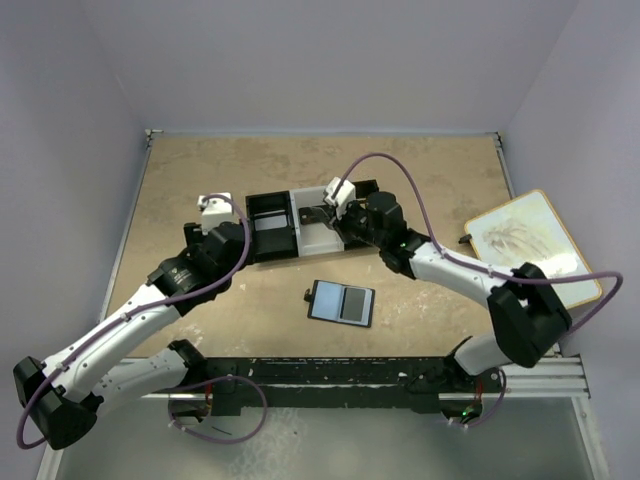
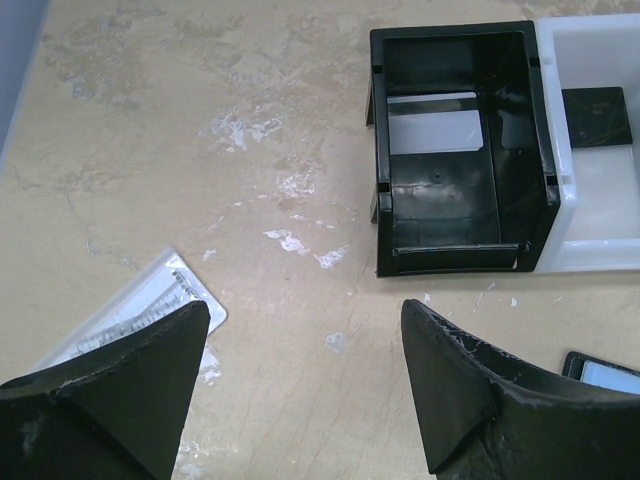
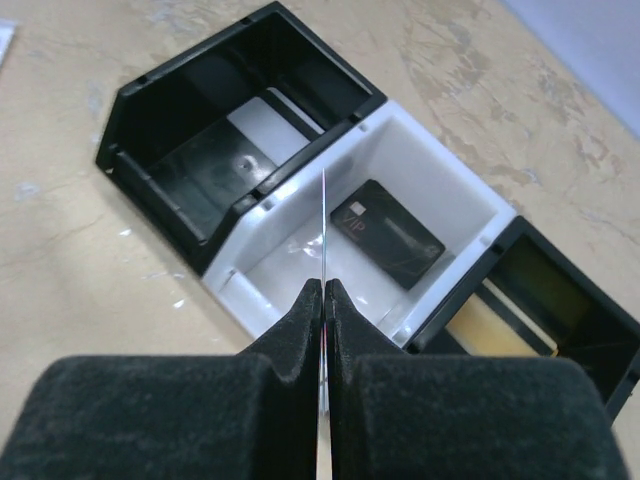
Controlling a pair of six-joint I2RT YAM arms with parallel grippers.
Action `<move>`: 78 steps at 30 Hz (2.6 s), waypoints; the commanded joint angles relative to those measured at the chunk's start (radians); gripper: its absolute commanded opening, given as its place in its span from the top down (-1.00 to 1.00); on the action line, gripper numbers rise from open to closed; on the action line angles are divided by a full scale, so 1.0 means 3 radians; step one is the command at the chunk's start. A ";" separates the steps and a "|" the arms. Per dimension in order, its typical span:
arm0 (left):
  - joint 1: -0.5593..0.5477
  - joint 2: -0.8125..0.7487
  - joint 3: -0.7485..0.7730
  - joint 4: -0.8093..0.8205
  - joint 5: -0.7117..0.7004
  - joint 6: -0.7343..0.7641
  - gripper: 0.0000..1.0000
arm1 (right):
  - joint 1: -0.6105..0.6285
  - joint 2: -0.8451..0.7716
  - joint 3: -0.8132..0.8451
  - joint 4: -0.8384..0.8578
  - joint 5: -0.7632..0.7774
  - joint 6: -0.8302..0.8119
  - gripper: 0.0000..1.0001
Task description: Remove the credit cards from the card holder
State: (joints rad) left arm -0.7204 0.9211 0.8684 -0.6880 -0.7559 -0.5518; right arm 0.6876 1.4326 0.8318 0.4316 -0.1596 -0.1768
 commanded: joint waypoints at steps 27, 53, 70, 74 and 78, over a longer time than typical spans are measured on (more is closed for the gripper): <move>0.0013 -0.0014 0.0028 -0.0033 -0.0356 -0.0001 -0.52 | -0.0206 0.1668 0.1774 -0.1293 -0.0229 -0.2196 1.00; 0.0049 0.0213 0.0040 0.0018 -0.0360 0.0086 -0.52 | -0.0215 0.2270 0.2321 -0.1553 -0.0090 -0.2744 0.69; 0.0050 0.0215 0.0040 0.0023 -0.0300 0.0100 -0.52 | -0.0211 0.2284 0.2483 -0.1954 -0.0154 -0.2635 0.29; 0.0050 0.0223 0.0039 0.0030 -0.0283 0.0110 -0.52 | -0.0211 0.2246 0.2489 -0.1925 -0.0162 -0.2569 0.27; 0.0049 0.0230 0.0040 0.0034 -0.0273 0.0116 -0.52 | -0.0212 0.2128 0.2446 -0.1848 -0.0201 -0.2492 0.26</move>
State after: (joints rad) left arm -0.7132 0.9901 0.8684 -0.7048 -0.8375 -0.5362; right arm 0.6243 2.1273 1.5429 -0.1379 -0.2005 -0.9634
